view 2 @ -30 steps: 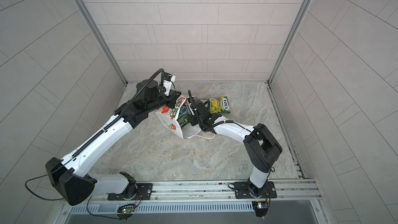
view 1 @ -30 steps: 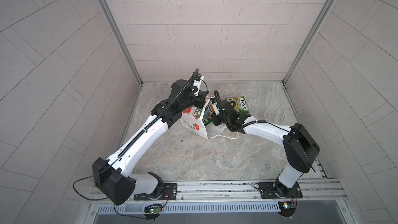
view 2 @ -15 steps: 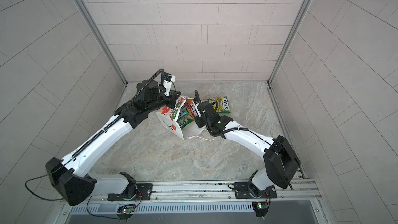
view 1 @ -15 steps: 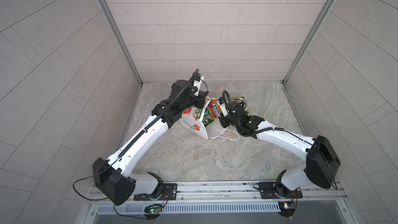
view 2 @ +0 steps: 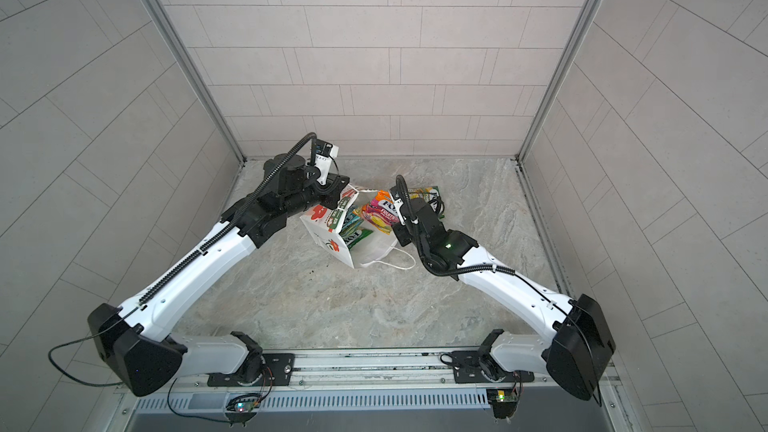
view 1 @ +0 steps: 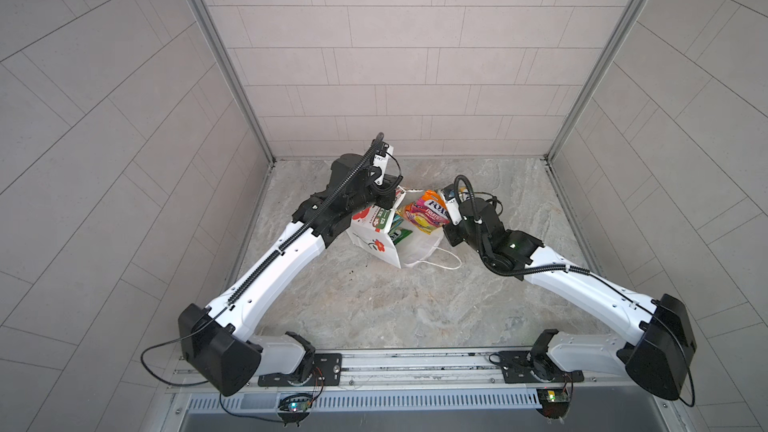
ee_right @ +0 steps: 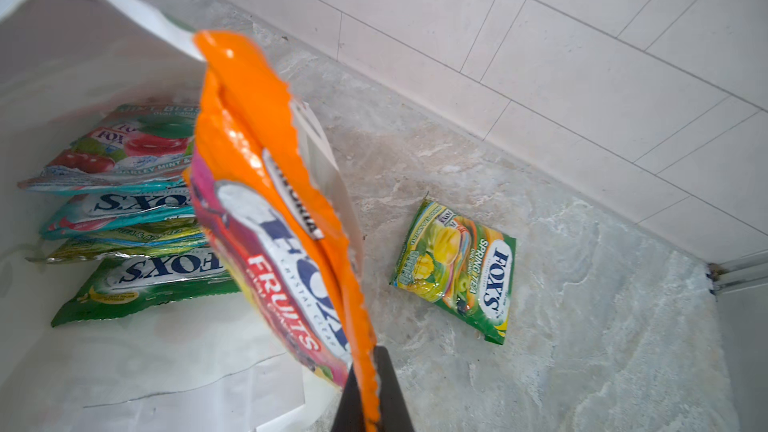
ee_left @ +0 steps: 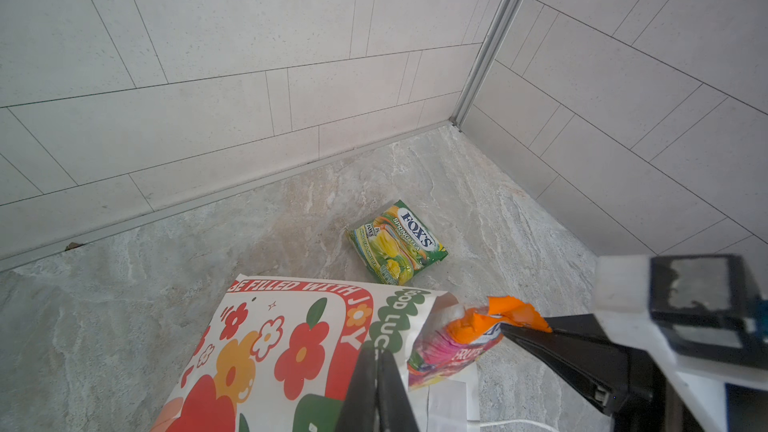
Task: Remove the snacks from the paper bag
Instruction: 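Lift the orange packet out of the bag with the right gripper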
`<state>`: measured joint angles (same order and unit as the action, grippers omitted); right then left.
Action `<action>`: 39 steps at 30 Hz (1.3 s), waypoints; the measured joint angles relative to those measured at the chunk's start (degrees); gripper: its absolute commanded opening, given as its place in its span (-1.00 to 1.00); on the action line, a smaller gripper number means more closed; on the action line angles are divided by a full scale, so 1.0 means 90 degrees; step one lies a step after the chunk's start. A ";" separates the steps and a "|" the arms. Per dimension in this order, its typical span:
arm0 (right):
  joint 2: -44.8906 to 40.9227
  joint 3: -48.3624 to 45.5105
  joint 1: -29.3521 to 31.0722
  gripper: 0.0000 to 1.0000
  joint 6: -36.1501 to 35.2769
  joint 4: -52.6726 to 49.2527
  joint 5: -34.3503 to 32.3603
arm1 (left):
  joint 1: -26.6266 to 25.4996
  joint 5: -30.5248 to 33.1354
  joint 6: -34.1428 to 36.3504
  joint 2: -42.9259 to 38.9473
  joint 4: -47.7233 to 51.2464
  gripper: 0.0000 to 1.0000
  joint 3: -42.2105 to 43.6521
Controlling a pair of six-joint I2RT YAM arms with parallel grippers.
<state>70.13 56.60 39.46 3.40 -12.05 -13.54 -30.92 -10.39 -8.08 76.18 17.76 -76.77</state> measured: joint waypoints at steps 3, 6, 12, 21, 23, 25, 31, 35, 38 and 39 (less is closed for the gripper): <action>-0.0253 -0.0044 -0.0061 -1.00 -0.0034 -0.0002 -0.0158 | 0.0000 -0.0002 0.0000 0.0000 0.0000 -1.00 0.0000; -0.0486 -0.0080 -0.0121 -1.00 -0.0049 -0.0024 -0.0301 | 0.0000 0.0000 0.0000 0.0000 0.0000 -1.00 0.0000; -0.0862 -0.0087 -0.0345 -1.00 -0.0044 -0.0019 -0.0512 | 0.0000 -0.0002 0.0000 0.0000 0.0000 -1.00 0.0000; -0.1166 -0.0109 -0.1477 -1.00 0.0180 -0.0019 -0.0330 | 0.0000 -0.0005 -0.0002 0.0000 0.0000 -1.00 0.0000; -0.1168 -0.0182 -0.1785 -1.00 0.0274 -0.0017 -0.0170 | 0.0000 -0.0005 -0.0002 0.0000 0.0000 -1.00 0.0000; -0.1151 -0.0291 -0.2096 -1.00 0.0367 -0.0032 -0.0010 | -0.0002 -0.0005 -0.0002 0.0000 0.0000 -1.00 0.0000; -0.0901 -0.0486 -0.3021 -1.00 0.0860 -0.0095 0.0362 | 0.0000 -0.0005 -0.0002 0.0000 0.0000 -1.00 0.0000; -0.0566 -0.0551 -0.3543 -1.00 0.1185 -0.0070 0.0680 | 0.0000 -0.0005 -0.0005 0.0000 -0.0002 -1.00 0.0000; -0.0245 -0.0597 -0.3767 -1.00 0.1365 0.0070 0.0937 | 0.0000 -0.0007 -0.0010 0.0000 -0.0002 -1.00 0.0000; -0.0153 -0.0607 -0.3815 -1.00 0.1409 0.0126 0.1018 | 0.0000 -0.0007 -0.0010 0.0000 -0.0002 -1.00 0.0000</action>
<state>68.75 51.13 5.13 16.08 -10.92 -4.38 -30.92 -10.46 -8.16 76.18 17.74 -76.77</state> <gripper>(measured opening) 0.056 0.058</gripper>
